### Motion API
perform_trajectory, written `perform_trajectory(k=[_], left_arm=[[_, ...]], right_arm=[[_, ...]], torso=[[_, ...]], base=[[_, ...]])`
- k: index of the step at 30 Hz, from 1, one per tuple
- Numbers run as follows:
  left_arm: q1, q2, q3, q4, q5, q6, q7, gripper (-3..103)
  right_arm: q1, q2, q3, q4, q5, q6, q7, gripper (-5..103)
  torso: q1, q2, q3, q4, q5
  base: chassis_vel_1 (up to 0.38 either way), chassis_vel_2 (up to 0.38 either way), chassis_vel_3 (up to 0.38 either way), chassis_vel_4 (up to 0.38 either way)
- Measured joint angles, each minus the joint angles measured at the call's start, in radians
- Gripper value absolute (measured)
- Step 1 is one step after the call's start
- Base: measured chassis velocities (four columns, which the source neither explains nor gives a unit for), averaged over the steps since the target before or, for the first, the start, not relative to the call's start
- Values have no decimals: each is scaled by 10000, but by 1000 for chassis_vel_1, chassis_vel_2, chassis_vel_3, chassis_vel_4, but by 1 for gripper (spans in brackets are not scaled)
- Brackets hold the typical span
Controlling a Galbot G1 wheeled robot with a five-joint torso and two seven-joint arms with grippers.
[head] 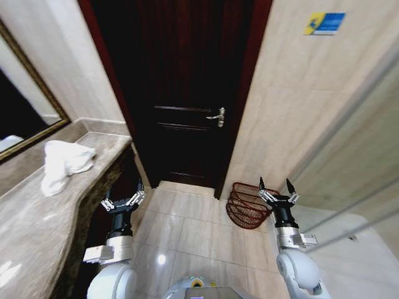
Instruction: Discard the used towel into the hamper.
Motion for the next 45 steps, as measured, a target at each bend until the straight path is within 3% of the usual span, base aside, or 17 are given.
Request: perform_trajectory(k=[25, 31, 45], left_arm=[[39, -17, -50, 8, 121, 7, 6, 100], [50, -61, -128, 158, 496, -323, 143, 100], [81, -136, -87, 171, 903, -470, 4, 100]], right_arm=[[49, -38, 39, -124, 41, 90, -66, 100], [64, -50, 171, -241, 20, 210, -309, 100], [49, -81, 93, -274, 74, 341, -388, 100]], torso=[[1, 0, 1, -1, 0], [0, 0, 0, 2, 0], [-1, 0, 0, -1, 0]], base=[[126, 122, 119, 127], [121, 120, 116, 124], [-57, 85, 89, -62]])
